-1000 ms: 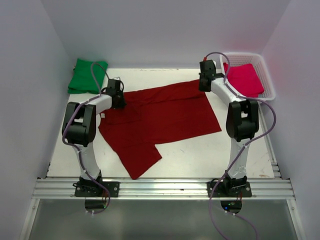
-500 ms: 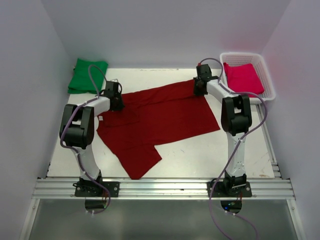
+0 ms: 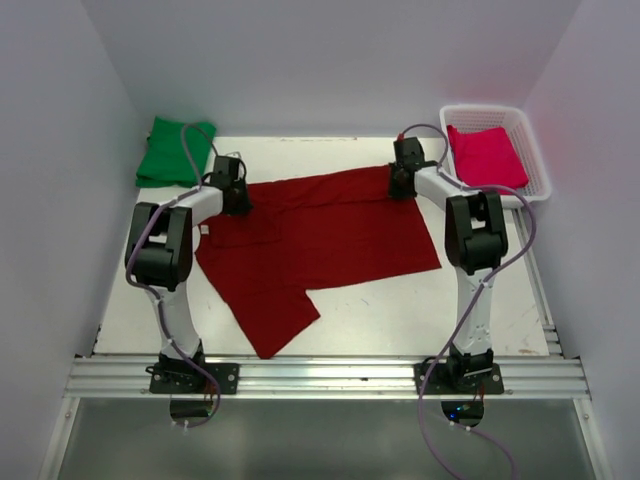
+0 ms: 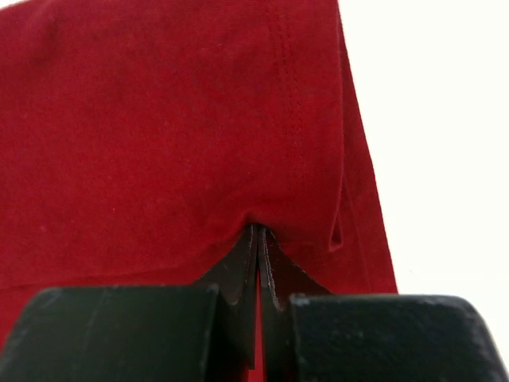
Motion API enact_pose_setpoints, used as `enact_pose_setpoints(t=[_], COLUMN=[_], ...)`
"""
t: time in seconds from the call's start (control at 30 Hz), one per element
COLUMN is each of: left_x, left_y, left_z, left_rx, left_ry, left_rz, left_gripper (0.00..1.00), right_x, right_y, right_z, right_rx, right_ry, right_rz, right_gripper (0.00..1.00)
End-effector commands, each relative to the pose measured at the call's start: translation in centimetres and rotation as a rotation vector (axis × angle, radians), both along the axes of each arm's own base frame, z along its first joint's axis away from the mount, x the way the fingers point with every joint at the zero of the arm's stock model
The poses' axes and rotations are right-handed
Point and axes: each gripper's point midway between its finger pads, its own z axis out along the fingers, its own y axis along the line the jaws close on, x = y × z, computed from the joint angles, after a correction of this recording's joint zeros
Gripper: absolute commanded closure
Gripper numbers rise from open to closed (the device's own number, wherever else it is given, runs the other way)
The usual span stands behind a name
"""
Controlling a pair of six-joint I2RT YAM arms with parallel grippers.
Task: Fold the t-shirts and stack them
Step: Fold the flattened tshirt in 1/3 of the way
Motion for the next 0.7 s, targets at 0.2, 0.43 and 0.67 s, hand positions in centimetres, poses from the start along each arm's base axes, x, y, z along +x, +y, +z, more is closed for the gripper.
enact_pose_setpoints(t=[0.2, 0.43, 0.67], left_x=[3.6, 6.0, 6.0], left_y=[-2.0, -3.7, -3.7], left_z=[-2.7, -0.8, 11.8], left_rx=[-0.052, -0.106, -0.106], left_ry=[0.037, -0.044, -0.359], left_rz=[-0.123, -0.203, -0.226], left_gripper=[1.0, 1.0, 1.0], right_x=[-5.4, -4.5, -3.5], right_y=[-5.0, -4.6, -3.5], right_z=[0.1, 2.2, 13.9], right_rx=[-0.158, -0.128, -0.023], right_ry=[0.057, 0.01, -0.301], right_rz=[-0.137, -0.127, -0.089], right_gripper=[1.0, 1.0, 1.0])
